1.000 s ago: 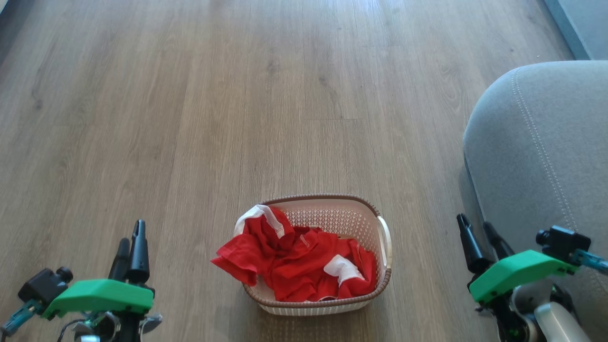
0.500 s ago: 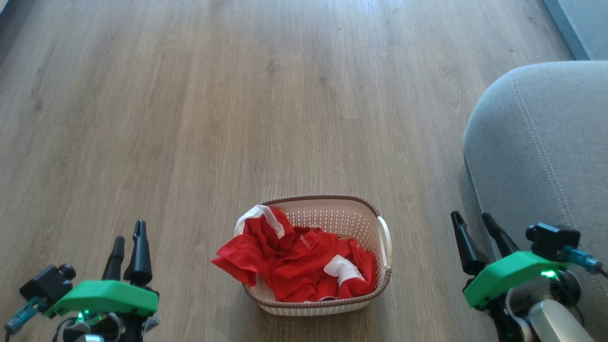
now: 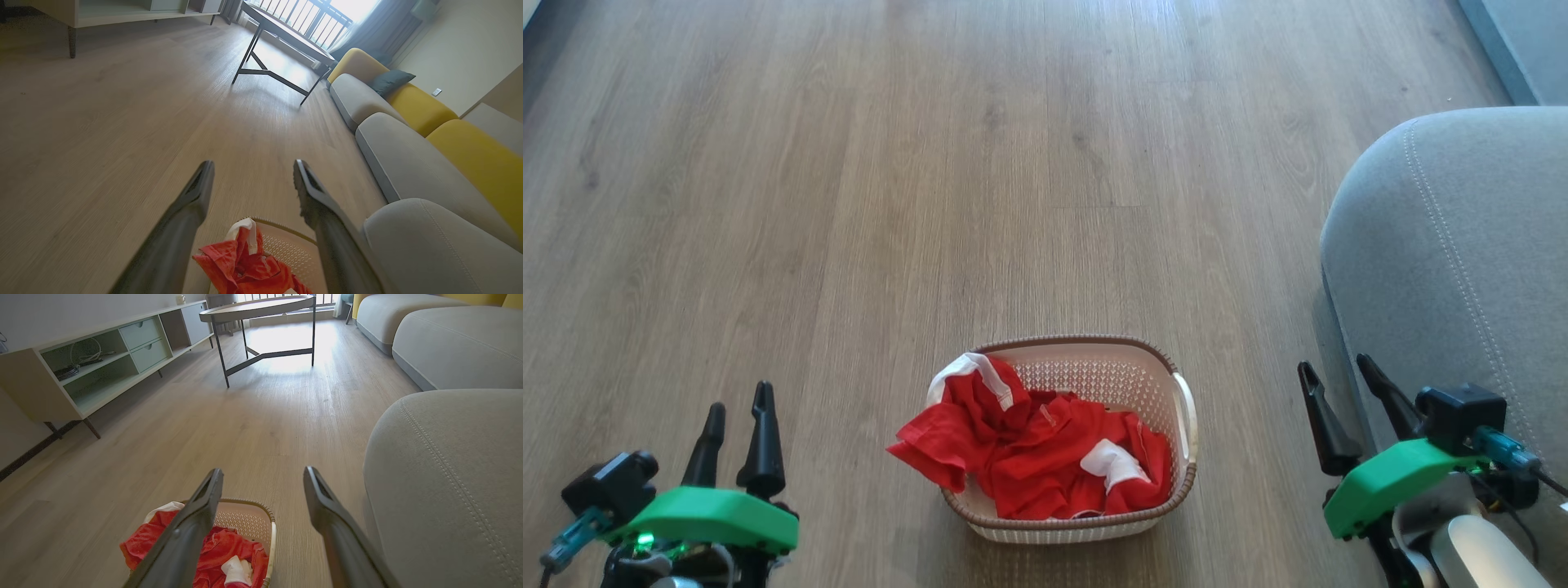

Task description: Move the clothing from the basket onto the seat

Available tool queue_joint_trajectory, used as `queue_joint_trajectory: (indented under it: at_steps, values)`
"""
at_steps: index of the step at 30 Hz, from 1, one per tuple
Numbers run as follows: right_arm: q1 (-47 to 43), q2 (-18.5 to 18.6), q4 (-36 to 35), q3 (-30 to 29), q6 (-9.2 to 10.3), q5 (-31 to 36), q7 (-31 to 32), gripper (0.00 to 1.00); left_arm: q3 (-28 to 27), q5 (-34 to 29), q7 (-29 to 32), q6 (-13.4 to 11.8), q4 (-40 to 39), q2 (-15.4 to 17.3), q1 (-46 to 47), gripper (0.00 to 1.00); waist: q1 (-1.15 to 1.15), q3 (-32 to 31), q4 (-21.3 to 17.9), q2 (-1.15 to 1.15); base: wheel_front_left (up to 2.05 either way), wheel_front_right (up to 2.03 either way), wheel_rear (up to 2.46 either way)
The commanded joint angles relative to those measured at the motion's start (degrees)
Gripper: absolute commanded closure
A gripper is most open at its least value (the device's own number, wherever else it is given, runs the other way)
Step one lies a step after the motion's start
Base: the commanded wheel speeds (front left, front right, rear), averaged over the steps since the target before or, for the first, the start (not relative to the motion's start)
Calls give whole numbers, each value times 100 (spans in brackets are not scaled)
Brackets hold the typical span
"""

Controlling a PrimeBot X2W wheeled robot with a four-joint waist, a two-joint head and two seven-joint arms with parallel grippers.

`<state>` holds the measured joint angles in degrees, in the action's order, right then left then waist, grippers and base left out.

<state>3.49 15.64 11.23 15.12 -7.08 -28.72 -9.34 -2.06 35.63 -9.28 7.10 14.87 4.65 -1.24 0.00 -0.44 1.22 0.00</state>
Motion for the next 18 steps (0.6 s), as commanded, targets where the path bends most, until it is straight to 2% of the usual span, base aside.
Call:
queue_joint_trajectory:
  at_steps: [1, 18]
  values:
    - [283, 190, -214, 93, -32, 174, -99, 0, -101, -178, -100, 29, -221, 141, 150, 0, 0, 1, -2, 0, 0, 0, 0]
    - [205, 346, -304, 254, -37, 1154, -385, 0, -94, -1344, -389, 35, -337, 268, 83, 0, 0, 22, -61, 0, 0, 0, 0]
